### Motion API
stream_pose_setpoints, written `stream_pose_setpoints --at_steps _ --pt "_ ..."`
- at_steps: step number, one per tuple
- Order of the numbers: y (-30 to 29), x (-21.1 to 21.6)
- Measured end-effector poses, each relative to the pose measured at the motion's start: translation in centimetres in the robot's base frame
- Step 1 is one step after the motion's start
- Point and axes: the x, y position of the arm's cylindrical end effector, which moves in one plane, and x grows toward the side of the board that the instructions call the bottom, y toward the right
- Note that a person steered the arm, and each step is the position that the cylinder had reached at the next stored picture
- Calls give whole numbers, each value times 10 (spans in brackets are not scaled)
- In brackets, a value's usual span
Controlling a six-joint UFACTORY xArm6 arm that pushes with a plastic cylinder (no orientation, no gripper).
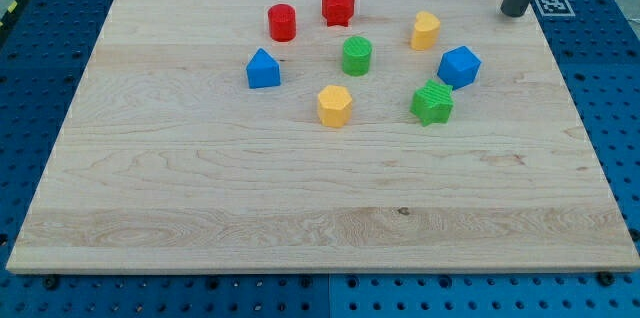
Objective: Push the yellow hexagon closer to the blue triangle
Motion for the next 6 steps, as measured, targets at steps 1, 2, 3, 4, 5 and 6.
stream_pose_setpoints --at_steps 1,2,3,4,5,6 --pt "0 0" --pt "1 0" --pt "1 0" --pt "1 1" --pt "1 1" --pt "1 1"
